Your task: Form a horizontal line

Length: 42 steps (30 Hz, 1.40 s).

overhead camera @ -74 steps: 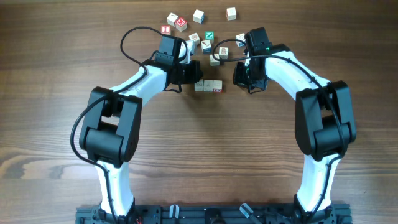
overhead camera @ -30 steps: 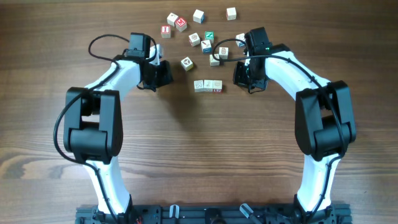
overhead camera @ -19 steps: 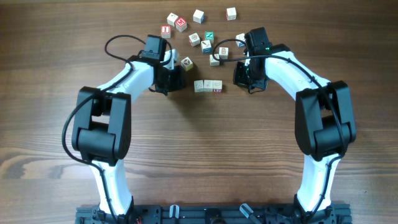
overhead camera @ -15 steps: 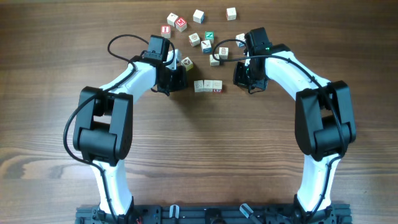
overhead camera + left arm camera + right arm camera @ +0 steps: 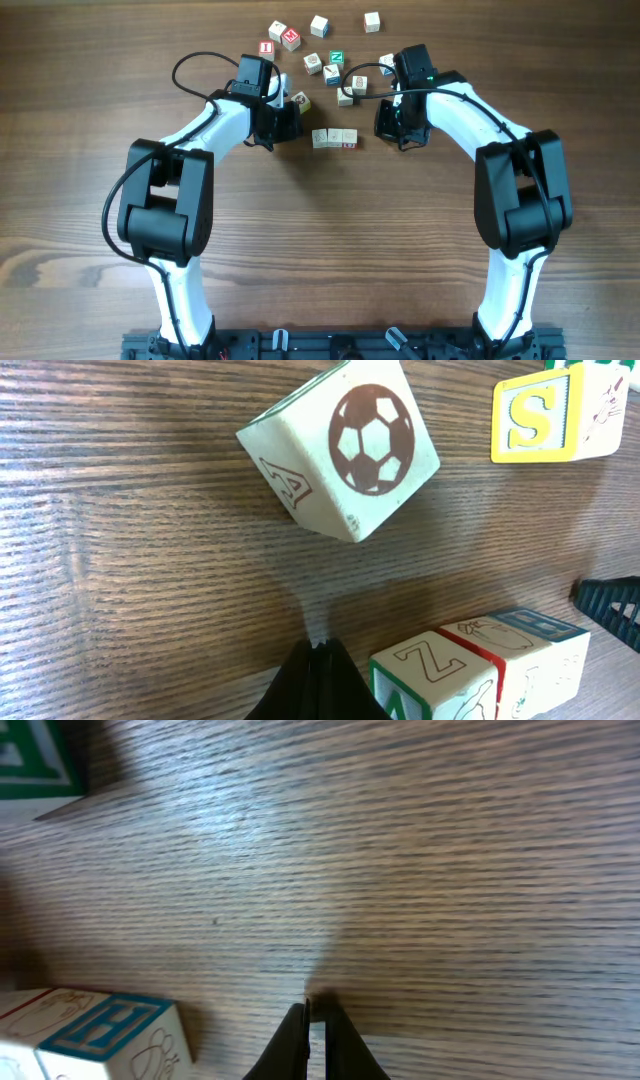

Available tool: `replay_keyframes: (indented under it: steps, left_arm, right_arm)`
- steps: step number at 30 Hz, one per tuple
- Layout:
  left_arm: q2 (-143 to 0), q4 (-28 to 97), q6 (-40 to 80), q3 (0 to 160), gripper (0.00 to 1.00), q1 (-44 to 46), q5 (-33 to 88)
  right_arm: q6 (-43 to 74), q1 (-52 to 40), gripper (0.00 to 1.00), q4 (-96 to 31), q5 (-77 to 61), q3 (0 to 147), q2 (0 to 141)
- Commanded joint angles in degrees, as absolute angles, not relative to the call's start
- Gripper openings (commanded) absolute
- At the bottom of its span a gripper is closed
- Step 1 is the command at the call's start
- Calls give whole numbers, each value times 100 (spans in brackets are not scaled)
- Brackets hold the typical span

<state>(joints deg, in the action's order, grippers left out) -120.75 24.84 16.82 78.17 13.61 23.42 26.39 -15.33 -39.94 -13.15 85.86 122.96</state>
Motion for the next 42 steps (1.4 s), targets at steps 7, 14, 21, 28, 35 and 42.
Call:
replay_keyframes:
  steps: [7,14,21,28,35,42]
  left_arm:
    - [-12121,2397,1717,7765,4,1463,2294]
    - [-12121,2401,1717,7765,4,1594,2292]
    - [-12119,2401,1717,7765,4,1625,2292]
    - [-12121,2392,1717,7765,4,1625,2292]
    - [-12121,2331,1719,7765,4,1625,2292]
    - [-12121,2333,1719,7765,4,1625,2292]
  right_arm:
    - [2694,-1619,8,-3852,-1763,8536,12097]
    - [2694,-1817,8,-3736,-1754,8536,12097]
    - [2696,-1844,8,-3688,-1739,8536,12097]
    - [2692,-1844,8,-3684,-1741,8536,12097]
    - [2692,-1859,8,-3691,-1743,8536,12097]
    - [2541,-1861,8,-3691,-1806,8536,12097]
